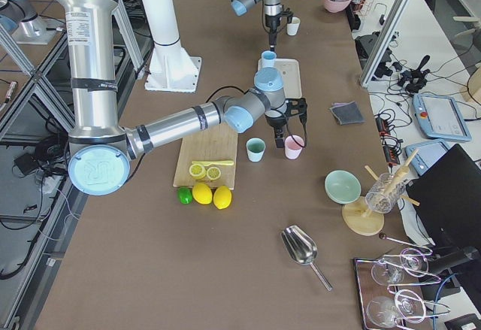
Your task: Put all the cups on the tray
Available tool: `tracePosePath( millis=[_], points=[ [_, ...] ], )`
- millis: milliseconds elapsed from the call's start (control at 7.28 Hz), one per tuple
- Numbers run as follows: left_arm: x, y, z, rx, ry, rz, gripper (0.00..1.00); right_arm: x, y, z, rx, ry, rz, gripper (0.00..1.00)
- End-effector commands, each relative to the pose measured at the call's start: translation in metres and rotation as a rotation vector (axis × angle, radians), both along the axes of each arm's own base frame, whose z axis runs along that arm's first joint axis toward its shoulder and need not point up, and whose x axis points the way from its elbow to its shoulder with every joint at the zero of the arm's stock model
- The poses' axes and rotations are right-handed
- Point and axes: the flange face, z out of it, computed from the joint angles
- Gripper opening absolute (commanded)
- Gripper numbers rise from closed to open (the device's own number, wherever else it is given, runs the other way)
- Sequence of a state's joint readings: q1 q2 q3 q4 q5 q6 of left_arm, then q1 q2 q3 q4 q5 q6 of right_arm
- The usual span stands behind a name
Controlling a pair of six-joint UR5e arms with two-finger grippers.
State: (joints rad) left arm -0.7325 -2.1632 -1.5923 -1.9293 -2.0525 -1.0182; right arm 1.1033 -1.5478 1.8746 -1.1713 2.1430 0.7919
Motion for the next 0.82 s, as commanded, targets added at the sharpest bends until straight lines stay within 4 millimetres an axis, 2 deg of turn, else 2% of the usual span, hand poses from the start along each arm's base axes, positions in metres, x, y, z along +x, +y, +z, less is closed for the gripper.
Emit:
tracePosePath(
  millis=[0, 275, 412, 687],
  points=[
    [-0.113, -0.051, 0.058, 0.050, -0.029, 0.025, 0.99, -0.002, 0.001, 0.000, 0.002, 0.000, -0.005, 1.00],
    [-0.181, -0.089, 0.083, 0.099, -0.166, 0.058, 0.99, -0.003, 0.001, 0.001, -0.001, 0.001, -0.006, 1.00],
    [-0.196, -0.101, 0.107, 0.136, -0.216, 0.105, 0.99, -0.004, 0.001, 0.001, 0.000, 0.000, -0.008, 1.00],
    [-0.182, -0.125, 0.176, 0.121, -0.235, 0.121, 0.99, -0.005, 0.001, 0.001, 0.000, 0.000, -0.010, 1.00]
  ],
)
